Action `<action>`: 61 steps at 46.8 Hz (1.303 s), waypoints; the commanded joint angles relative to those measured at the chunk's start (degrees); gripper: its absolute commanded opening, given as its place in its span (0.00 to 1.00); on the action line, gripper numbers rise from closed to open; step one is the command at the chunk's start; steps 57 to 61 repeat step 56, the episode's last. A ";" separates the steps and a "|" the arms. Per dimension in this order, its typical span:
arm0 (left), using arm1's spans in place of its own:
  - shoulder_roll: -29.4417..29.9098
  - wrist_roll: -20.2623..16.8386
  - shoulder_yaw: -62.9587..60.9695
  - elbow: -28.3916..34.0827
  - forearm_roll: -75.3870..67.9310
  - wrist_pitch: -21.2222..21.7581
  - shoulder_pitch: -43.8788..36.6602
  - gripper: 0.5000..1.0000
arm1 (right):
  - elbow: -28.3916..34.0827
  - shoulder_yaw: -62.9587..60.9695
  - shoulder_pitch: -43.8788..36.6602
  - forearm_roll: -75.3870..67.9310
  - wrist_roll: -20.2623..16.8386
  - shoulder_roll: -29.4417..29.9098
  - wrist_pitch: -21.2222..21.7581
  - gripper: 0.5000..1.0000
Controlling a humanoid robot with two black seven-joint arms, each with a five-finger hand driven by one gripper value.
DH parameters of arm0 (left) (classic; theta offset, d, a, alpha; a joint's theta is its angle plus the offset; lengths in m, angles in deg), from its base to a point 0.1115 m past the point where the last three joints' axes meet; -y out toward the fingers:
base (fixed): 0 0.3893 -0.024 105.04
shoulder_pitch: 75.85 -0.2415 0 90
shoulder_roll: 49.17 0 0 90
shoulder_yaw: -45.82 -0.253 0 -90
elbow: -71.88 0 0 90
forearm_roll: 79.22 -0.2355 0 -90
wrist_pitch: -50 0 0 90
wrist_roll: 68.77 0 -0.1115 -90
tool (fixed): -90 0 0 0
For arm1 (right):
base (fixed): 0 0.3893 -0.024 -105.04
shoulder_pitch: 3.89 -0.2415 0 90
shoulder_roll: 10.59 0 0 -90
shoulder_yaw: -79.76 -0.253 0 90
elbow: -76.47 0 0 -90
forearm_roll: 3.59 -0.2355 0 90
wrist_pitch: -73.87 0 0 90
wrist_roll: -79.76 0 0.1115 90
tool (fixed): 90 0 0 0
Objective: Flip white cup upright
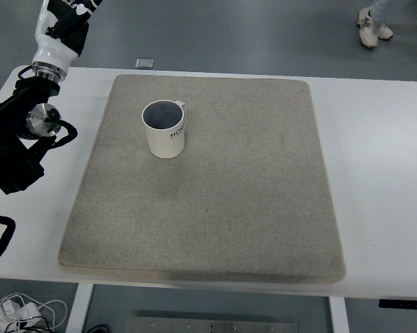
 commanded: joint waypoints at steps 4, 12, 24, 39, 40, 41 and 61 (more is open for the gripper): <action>0.00 11.48 -0.09 0.23 8.65 0.16 0.06 0.98 | 0.12 -0.07 0.17 0.09 0.01 0.00 0.00 0.90; -0.18 19.75 -0.18 1.02 14.46 0.25 -0.12 0.99 | 0.30 -0.07 0.35 0.26 0.01 0.00 0.00 0.90; -3.69 25.38 -0.01 7.08 21.48 0.25 -0.29 0.99 | 0.12 0.10 0.08 0.09 0.01 0.00 0.00 0.90; -4.13 27.23 -0.01 7.97 26.41 -0.28 -0.47 0.99 | 0.12 -0.25 0.35 -0.18 0.01 0.00 0.44 0.90; -4.31 27.40 -0.01 8.05 26.41 -0.28 -0.47 0.99 | 0.12 -0.33 0.35 -0.18 0.01 0.00 0.53 0.90; -4.31 27.49 -0.01 8.14 26.41 -0.10 -0.47 0.99 | 0.12 -0.34 0.35 -0.18 0.01 0.00 0.53 0.90; -4.75 27.93 -0.01 9.55 26.41 -0.54 -0.64 0.99 | 0.21 -0.34 0.35 -0.26 0.01 0.00 0.53 0.90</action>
